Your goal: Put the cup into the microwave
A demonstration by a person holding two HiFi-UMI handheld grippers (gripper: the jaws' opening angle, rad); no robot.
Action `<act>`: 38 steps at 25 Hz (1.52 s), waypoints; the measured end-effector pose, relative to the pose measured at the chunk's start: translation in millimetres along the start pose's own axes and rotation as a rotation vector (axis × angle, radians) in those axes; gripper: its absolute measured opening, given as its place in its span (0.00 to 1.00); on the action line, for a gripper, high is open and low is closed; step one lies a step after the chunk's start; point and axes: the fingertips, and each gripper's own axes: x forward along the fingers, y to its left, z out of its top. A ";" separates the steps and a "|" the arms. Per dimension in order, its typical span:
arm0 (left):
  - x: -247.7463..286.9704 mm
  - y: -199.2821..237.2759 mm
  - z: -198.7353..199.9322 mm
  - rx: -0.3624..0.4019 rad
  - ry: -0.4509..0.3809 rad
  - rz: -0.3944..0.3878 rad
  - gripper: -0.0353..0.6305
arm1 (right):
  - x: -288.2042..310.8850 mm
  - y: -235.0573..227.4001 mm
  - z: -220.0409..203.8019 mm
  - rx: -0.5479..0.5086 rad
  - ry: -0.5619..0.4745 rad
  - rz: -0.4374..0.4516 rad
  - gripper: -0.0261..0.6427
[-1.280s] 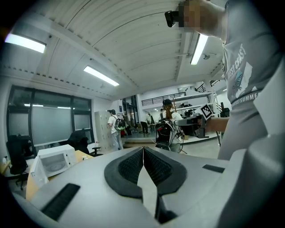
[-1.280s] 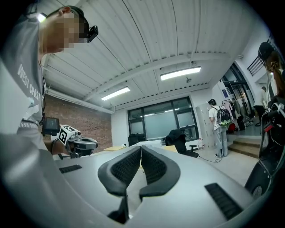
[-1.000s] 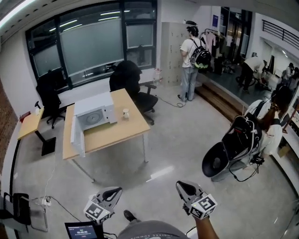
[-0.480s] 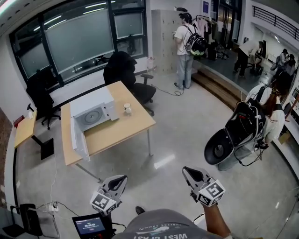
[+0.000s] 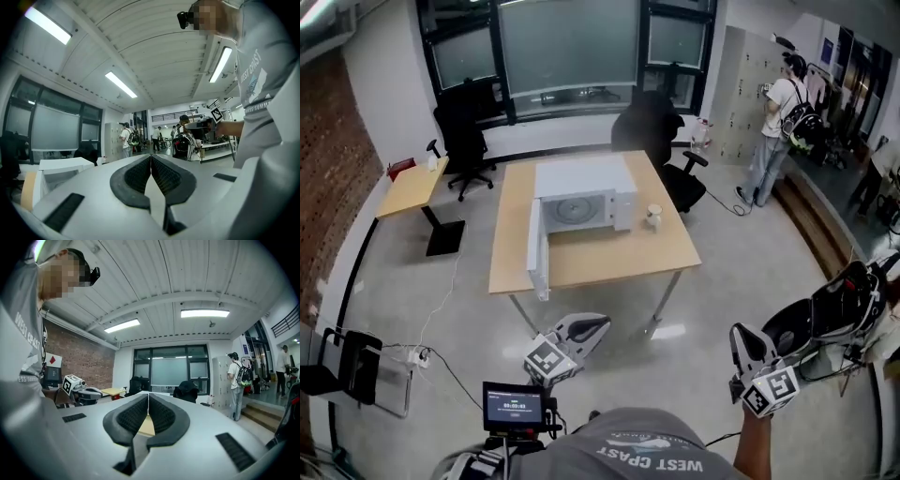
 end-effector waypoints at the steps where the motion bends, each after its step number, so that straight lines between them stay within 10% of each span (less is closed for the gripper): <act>1: -2.0 8.2 0.5 0.011 -0.001 0.000 0.09 | 9.6 -0.7 4.2 -0.006 -0.008 0.005 0.07; 19: 67.6 150.2 -8.8 0.048 0.059 0.168 0.09 | 223.3 -96.4 -21.5 0.035 -0.020 0.196 0.07; 38: 202.2 335.9 -50.3 -0.110 0.107 0.447 0.09 | 548.2 -281.5 -112.8 0.106 0.123 0.297 0.07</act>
